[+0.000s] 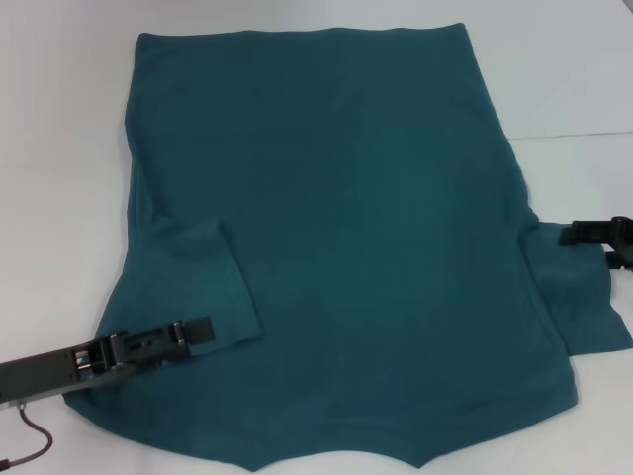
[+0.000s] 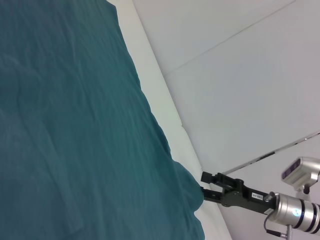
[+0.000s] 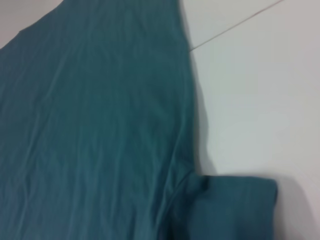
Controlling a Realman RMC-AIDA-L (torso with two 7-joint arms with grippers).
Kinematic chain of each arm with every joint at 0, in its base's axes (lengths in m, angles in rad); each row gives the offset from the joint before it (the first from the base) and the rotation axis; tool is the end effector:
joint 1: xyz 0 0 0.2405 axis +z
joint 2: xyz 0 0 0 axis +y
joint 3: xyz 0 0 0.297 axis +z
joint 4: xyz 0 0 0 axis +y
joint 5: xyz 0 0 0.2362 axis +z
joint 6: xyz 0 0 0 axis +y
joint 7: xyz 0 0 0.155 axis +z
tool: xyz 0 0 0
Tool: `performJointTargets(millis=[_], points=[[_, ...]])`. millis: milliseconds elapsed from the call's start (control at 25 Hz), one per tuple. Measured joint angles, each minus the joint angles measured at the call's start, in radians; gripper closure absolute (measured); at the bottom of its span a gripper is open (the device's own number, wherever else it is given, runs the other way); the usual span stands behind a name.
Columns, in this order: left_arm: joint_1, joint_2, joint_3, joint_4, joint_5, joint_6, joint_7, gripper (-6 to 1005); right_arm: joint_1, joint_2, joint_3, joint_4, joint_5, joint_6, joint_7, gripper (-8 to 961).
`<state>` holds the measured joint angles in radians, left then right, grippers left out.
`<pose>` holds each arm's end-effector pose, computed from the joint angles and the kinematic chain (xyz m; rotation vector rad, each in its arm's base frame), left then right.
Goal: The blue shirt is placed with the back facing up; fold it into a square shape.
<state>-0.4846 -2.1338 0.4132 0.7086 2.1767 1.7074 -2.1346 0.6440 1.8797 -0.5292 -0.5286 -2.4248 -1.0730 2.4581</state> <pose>-0.3273 0.3363 -0.0214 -2.3448 -1.8001 -0.9339 0.4061 0.4443 0.0657 -1.7468 1.7833 0.3628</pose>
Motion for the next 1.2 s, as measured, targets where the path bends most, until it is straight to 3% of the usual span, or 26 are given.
performJointTargets(millis=[240,520,720,1080,1200], points=[[-0.001,0.0,-0.001,0.0,0.0,0.0,-0.007,92,0.014,0.014,0.0,0.015,0.002,0.018,-0.006,173],[-0.004,-0.001,0.0,0.0,0.0,0.0,-0.009,92,0.011,0.015,0.0,0.007,0.004,0.008,-0.003,189],[-0.008,-0.002,-0.001,-0.002,0.0,0.0,-0.013,92,0.008,0.012,0.0,0.005,0.002,0.005,-0.005,406],[-0.008,-0.002,-0.001,-0.006,0.0,0.0,-0.022,93,0.004,0.002,0.0,-0.009,-0.001,-0.015,-0.004,650],[-0.009,-0.002,-0.001,-0.01,0.0,0.0,-0.022,94,-0.004,-0.001,0.0,-0.03,-0.002,-0.027,-0.003,788]])
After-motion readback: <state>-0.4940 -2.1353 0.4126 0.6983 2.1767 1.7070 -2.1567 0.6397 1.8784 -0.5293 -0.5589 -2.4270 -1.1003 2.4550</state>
